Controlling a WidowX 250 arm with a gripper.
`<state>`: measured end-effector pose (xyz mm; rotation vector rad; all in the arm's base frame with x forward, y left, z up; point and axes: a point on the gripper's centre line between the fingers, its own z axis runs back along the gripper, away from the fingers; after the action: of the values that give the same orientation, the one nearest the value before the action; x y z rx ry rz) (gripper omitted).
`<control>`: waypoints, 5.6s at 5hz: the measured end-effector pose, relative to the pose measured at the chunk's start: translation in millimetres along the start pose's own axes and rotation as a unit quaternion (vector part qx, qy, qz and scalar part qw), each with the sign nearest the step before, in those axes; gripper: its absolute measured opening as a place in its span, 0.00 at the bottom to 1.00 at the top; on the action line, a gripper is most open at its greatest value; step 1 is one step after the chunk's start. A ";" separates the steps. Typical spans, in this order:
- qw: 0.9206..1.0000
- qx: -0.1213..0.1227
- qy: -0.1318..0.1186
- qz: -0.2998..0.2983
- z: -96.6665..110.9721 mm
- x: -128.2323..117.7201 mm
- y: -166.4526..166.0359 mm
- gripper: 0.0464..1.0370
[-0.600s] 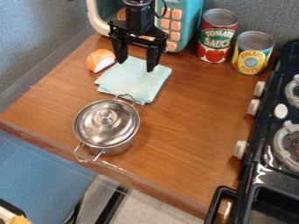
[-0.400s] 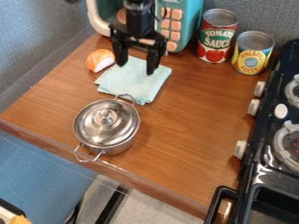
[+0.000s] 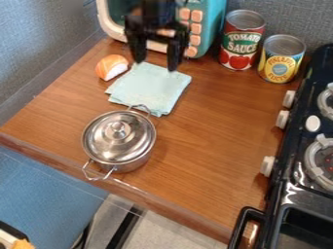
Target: Remove the lid of the silver dish and put it on the right side of the silver dish
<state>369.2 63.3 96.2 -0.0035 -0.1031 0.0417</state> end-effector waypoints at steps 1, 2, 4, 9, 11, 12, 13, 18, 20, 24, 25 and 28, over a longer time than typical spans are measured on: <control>0.999 -0.004 -0.050 -0.019 35.4 -7.9 -4.4 0.96; 0.998 -0.006 -0.066 -0.022 49.2 -44.5 5.4 0.96; 0.997 -0.002 -0.070 -0.012 34.4 -111.5 26.9 0.96; 1.000 0.022 0.002 -0.020 -37.6 -124.8 6.9 0.96; 1.000 0.026 -0.002 -0.009 -41.9 -104.2 11.9 0.93; 1.000 0.029 -0.003 -0.005 -42.0 -102.4 11.5 0.78; 0.999 0.035 -0.004 -0.008 -42.4 -101.2 10.6 0.53; 1.000 0.025 -0.007 0.000 -36.7 -119.3 11.0 0.48; 1.000 0.020 -0.001 0.005 -36.4 -124.0 11.3 0.97; 1.000 0.030 -0.002 0.009 -36.7 -122.0 13.1 0.24; 1.000 0.024 0.012 0.010 -35.4 -125.0 11.4 0.24; 0.998 0.017 -0.047 -0.038 19.7 -103.1 -63.2 0.24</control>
<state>267.3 -4.2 105.5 0.0366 -0.1963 -0.0317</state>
